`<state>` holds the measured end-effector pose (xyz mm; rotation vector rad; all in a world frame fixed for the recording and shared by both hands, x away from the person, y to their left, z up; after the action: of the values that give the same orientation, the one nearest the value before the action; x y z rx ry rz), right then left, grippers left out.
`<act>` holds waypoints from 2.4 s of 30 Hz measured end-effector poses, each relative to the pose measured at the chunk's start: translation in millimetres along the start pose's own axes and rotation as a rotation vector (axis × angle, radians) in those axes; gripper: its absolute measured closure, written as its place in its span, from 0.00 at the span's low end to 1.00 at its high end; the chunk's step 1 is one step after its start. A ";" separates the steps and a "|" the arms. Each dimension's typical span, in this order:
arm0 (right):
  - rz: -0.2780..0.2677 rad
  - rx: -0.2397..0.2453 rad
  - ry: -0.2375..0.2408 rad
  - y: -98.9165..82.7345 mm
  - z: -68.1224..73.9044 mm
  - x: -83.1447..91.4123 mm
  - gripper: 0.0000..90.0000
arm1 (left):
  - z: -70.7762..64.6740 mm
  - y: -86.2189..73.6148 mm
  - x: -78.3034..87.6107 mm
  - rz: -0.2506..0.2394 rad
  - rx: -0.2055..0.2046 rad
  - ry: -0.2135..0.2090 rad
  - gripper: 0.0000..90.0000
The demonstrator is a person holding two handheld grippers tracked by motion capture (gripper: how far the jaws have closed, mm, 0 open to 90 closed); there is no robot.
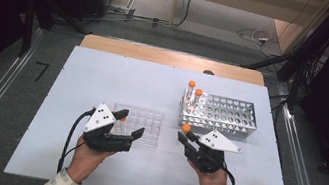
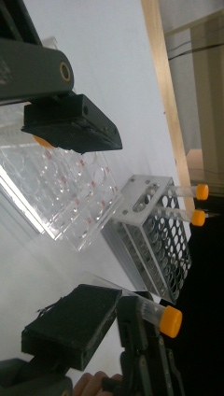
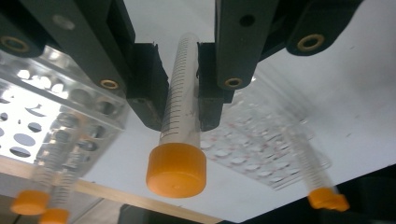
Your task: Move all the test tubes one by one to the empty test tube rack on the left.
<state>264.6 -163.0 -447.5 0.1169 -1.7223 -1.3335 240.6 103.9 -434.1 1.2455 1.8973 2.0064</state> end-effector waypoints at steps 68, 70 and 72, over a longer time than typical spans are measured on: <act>0.042 0.087 0.170 -6.6 47.1 -18.9 0.43 | -44.7 11.5 -24.2 0.042 -0.158 -0.176 0.78; 0.038 0.078 0.157 -6.4 45.5 -18.3 0.37 | -42.9 13.4 -22.8 0.033 -0.152 -0.172 0.78; 0.039 0.063 0.151 -6.3 43.3 -18.3 0.31 | -41.6 15.4 -21.7 0.027 -0.149 -0.168 0.78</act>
<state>242.1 -124.2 -462.8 0.2135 -1.6314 -1.2118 236.2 55.5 -426.0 1.3584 1.6326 1.9466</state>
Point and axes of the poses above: each handheld gripper's, and its own axes: x roughly backward along the jaws, y roughly out of its top, z roughly to its left, the point moved 2 cm from there along -x, roughly forward along the jaws, and after that the axes turned 9 degrees about z, right-handed, at the moved point
